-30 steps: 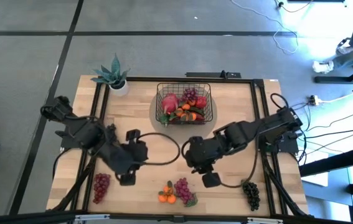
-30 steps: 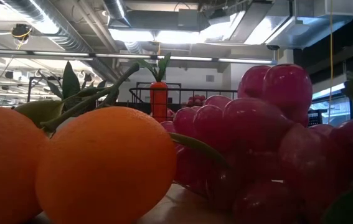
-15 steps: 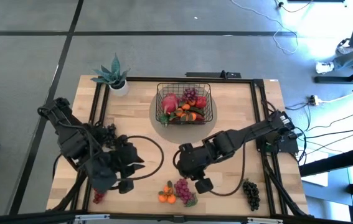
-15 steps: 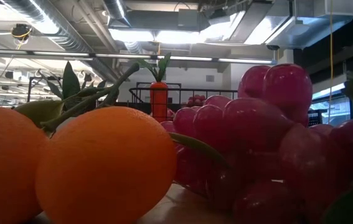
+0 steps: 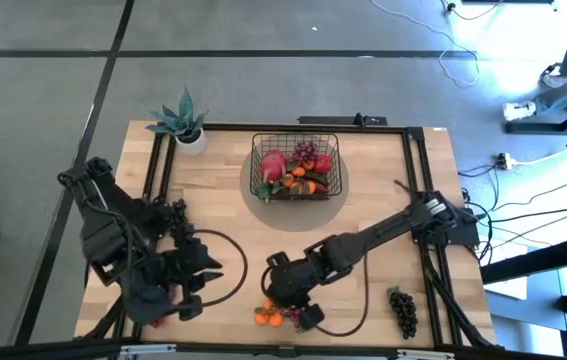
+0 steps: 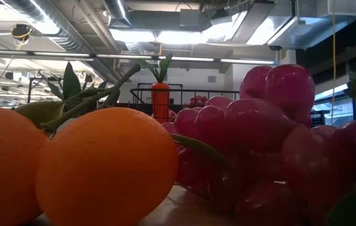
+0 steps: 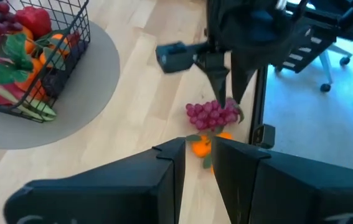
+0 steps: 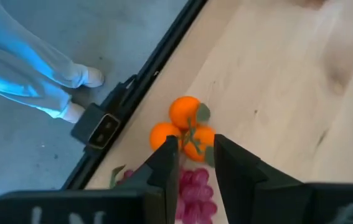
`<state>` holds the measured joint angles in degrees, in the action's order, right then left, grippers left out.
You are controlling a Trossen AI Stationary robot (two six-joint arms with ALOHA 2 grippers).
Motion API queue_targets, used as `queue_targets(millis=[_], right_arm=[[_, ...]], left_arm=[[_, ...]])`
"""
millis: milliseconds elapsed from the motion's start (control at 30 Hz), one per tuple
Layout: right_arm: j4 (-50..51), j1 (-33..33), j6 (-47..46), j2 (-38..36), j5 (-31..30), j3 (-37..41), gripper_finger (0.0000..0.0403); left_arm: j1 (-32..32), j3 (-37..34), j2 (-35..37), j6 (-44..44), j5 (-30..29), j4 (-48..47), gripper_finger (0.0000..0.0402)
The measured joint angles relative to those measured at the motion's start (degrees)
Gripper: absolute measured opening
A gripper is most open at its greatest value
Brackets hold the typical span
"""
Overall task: Build produce basket
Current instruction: Put the tangerine into the black wire basket
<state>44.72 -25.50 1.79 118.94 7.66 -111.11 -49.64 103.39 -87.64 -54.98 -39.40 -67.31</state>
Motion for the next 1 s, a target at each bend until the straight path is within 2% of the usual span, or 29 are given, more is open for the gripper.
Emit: queue_targets(millis=[133,467,1000], right_arm=[[-3.0,0.0,0.5,3.2,0.0,0.0,0.0087],[-3.3,0.0,3.2,8.8,0.0,0.0,0.0087],[-2.4,0.2,4.1,10.2,-0.5,0.0,0.0087]], left_arm=[[-0.8,0.0,0.0,-0.1,-0.1,-0.5,0.0066],[-0.8,0.0,0.0,0.0,-0.2,-0.9,0.0066],[-0.8,0.0,0.0,0.1,-0.1,-1.3,0.0066]])
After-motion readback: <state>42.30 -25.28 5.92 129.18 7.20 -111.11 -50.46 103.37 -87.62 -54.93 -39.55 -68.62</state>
